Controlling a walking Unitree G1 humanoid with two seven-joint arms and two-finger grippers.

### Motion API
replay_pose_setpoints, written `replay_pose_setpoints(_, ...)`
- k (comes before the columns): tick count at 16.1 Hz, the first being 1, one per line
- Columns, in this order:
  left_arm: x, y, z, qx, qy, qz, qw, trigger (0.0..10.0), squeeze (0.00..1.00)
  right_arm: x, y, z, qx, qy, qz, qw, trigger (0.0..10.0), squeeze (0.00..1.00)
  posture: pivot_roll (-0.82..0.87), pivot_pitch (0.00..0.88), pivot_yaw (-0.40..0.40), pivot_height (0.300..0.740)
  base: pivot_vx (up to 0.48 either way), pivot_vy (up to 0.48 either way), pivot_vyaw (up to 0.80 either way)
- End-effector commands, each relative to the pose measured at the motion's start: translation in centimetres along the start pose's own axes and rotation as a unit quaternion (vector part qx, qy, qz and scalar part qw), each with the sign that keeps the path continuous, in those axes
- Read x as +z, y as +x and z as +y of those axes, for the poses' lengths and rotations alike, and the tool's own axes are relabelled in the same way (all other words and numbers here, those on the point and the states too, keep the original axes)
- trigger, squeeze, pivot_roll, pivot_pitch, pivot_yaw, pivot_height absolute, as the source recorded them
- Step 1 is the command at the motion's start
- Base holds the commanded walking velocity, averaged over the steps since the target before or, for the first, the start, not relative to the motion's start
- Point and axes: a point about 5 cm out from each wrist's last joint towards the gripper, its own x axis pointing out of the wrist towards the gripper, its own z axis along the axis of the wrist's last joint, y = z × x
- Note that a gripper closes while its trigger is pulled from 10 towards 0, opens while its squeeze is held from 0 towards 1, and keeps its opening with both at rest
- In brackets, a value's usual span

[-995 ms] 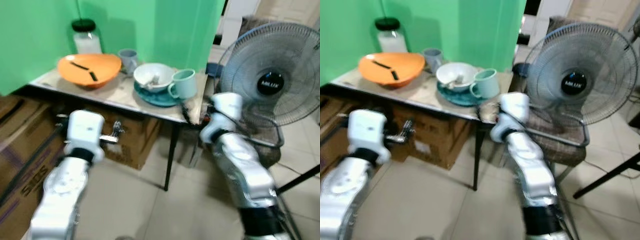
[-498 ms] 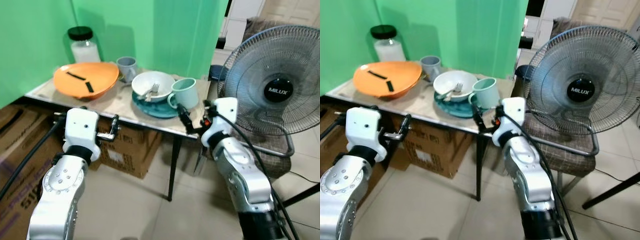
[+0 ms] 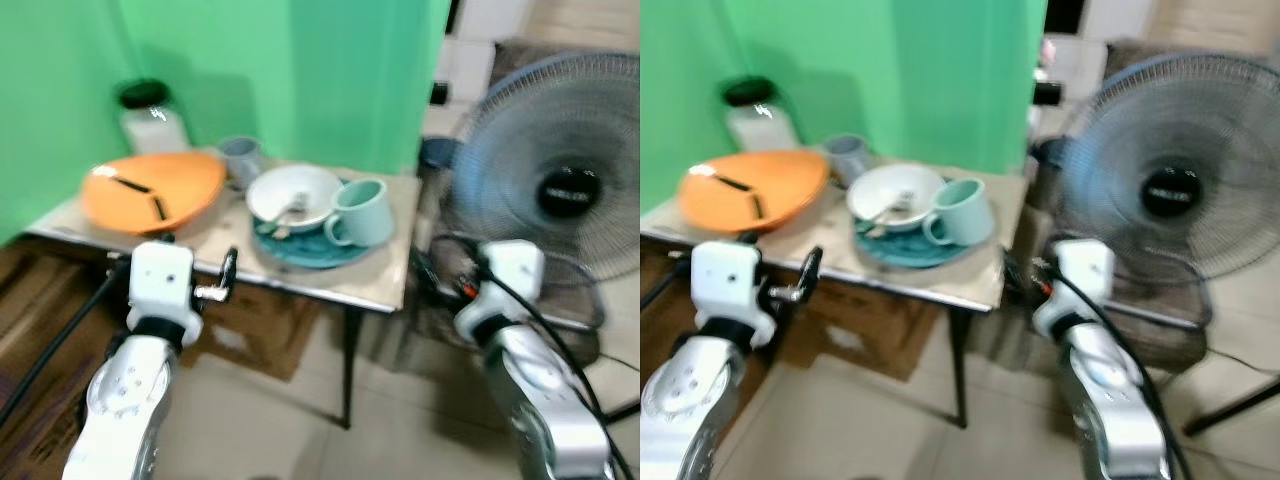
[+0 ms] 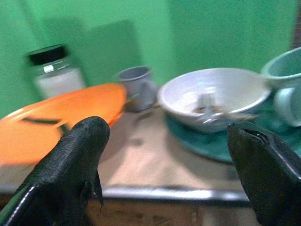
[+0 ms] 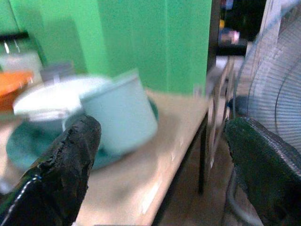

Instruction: Setting the table

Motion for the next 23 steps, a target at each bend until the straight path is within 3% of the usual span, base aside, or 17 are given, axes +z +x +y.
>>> replay_pose_setpoints(1, 1.3, -0.3, -1.0, -0.025, 0.001, -0.031, 0.999, 10.0, 0.0, 0.5, 0.0, -0.2, 0.004, -0.008, -0.005, 1.0, 10.0, 0.0, 0.06, 0.0, 0.028, 0.74, 0.334, 0.0, 0.0)
replay_pose_setpoints(5, 1.7, -1.4, -1.4, -0.038, 0.01, -0.029, 0.999, 10.0, 0.0, 2.4, 0.9, 1.4, 0.084, -0.022, -0.036, 0.996, 10.0, 0.0, 0.1, 0.0, -0.001, 0.74, 0.23, 0.0, 0.0)
replay_pose_setpoints(8, 1.8, -0.9, -1.6, -0.069, 0.031, -0.016, 0.997, 10.0, 0.0, 4.3, 3.0, 1.3, 0.113, -0.046, -0.059, 0.991, 10.0, 0.0, 0.1, 0.0, -0.006, 0.74, 0.0, 0.0, 0.68)
replay_pose_setpoints(10, 2.3, -0.8, -1.5, -0.085, 0.039, -0.019, 0.995, 10.0, 0.0, 4.7, 3.9, 1.3, 0.13, -0.036, -0.052, 0.989, 10.0, 0.0, 0.1, 0.0, 0.002, 0.74, 0.0, 0.0, 0.0)
replay_pose_setpoints(11, 2.3, -0.6, -1.4, -0.114, 0.048, -0.013, 0.992, 10.0, 0.0, 4.8, 4.8, 2.2, 0.202, -0.099, -0.031, 0.974, 10.0, 0.0, 0.1, 0.0, 0.011, 0.74, 0.0, 0.0, 0.0)
replay_pose_setpoints(13, 2.1, -0.4, -1.7, -0.142, 0.056, -0.002, 0.988, 10.0, 0.0, 4.5, 5.5, 2.3, 0.25, -0.15, 0.002, 0.957, 10.0, 0.0, 0.09, 0.0, 0.02, 0.74, 0.0, 0.0, 0.0)
replay_pose_setpoints(14, 2.1, -0.1, -2.0, -0.188, 0.058, 0.005, 0.98, 10.0, 0.0, 4.5, 6.4, 2.3, 0.288, -0.198, 0.04, 0.936, 10.0, 0.0, 0.08, 0.0, 0.026, 0.74, 0.0, 0.0, 0.0)
replay_pose_setpoints(19, 2.1, -0.9, -3.1, -0.312, 0.052, 0.023, 0.948, 10.0, 0.0, 6.2, 9.5, 0.6, 0.276, -0.319, 0.1, 0.901, 10.0, 0.0, 0.08, 0.0, 0.029, 0.74, 0.0, 0.0, 0.0)
replay_pose_setpoints(21, 2.2, -1.3, -3.4, -0.33, 0.045, 0.028, 0.943, 10.0, 0.0, 6.6, 9.9, 0.1, 0.278, -0.349, 0.125, 0.886, 10.0, 0.0, 0.08, 0.0, 0.027, 0.74, 0.0, 0.0, 0.0)
replay_pose_setpoints(22, 2.2, -1.5, -3.6, -0.34, 0.041, 0.03, 0.939, 10.0, 0.0, 6.8, 10.2, -0.3, 0.284, -0.37, 0.145, 0.873, 10.0, 0.0, 0.08, 0.0, 0.023, 0.74, 0.0, 0.0, 0.0)
replay_pose_setpoints(23, 2.2, -1.6, -3.6, -0.343, 0.04, 0.03, 0.938, 10.0, 0.0, 6.8, 10.2, -0.3, 0.289, -0.37, 0.15, 0.87, 10.0, 0.0, 0.08, 0.0, 0.022, 0.74, 0.0, 0.0, 0.0)
